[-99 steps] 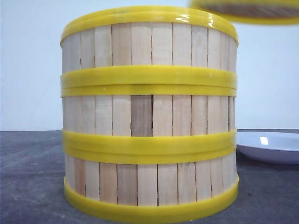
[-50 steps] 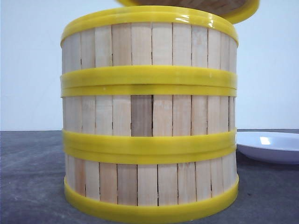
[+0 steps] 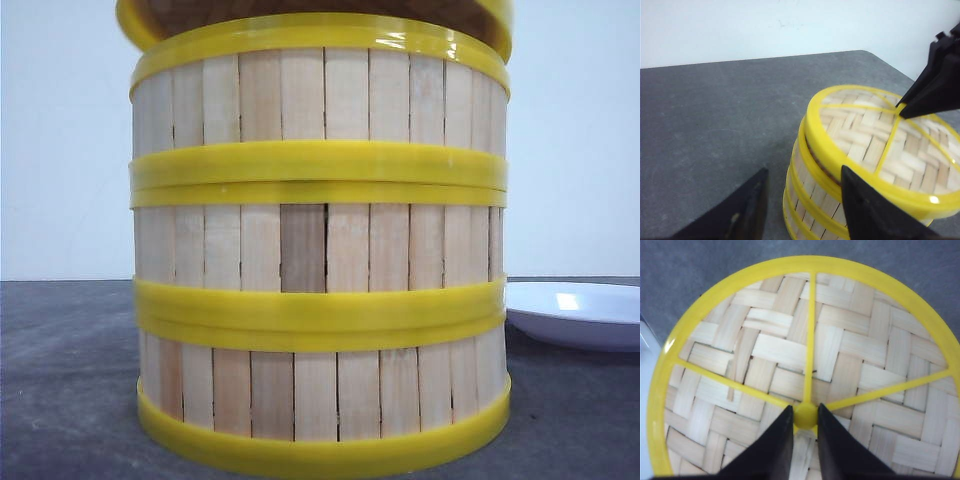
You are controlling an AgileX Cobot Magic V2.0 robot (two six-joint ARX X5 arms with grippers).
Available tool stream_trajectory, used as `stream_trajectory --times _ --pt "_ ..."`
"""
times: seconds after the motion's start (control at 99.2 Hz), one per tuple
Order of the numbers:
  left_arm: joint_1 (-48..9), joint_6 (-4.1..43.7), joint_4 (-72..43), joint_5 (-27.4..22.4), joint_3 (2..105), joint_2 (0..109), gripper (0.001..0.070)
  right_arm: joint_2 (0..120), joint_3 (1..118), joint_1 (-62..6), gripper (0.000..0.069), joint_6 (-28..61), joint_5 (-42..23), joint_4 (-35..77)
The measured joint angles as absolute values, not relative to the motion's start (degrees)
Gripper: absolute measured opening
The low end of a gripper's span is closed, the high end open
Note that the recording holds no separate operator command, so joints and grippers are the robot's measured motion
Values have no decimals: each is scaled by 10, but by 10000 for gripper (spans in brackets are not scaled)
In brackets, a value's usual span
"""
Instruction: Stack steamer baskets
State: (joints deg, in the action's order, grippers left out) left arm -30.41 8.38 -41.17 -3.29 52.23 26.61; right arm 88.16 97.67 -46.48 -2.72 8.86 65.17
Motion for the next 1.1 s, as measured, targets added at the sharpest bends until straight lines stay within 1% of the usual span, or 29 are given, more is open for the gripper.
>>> stream_trajectory --times 0.071,0.161,0.585,0.615,0.645,0.736,0.797,0.857,0.948,1.099 --pt "-304 84 -412 -33 522 266 266 892 977 -465 54 -25 85 652" --pt "-304 84 -412 -33 522 266 266 898 977 -465 54 -20 61 652" --pt "-304 84 -412 -33 522 266 266 898 977 -465 59 -17 65 658" --pt "-304 84 -412 -33 522 266 266 898 977 -465 75 -17 65 658" --pt "-304 84 -412 -33 522 266 266 898 977 -465 106 -17 65 657" --pt "-304 84 -412 -33 522 266 266 898 977 -465 266 -17 62 650" --pt "-304 84 -412 -33 522 266 266 898 977 -465 324 -17 60 642" --pt "-304 84 -412 -33 522 266 266 898 977 -465 346 -16 60 634" --pt "-304 84 -412 -33 522 266 266 889 977 -465 358 -12 55 618" --pt "-304 84 -411 -33 522 266 266 831 977 -465 360 -5 10 588"
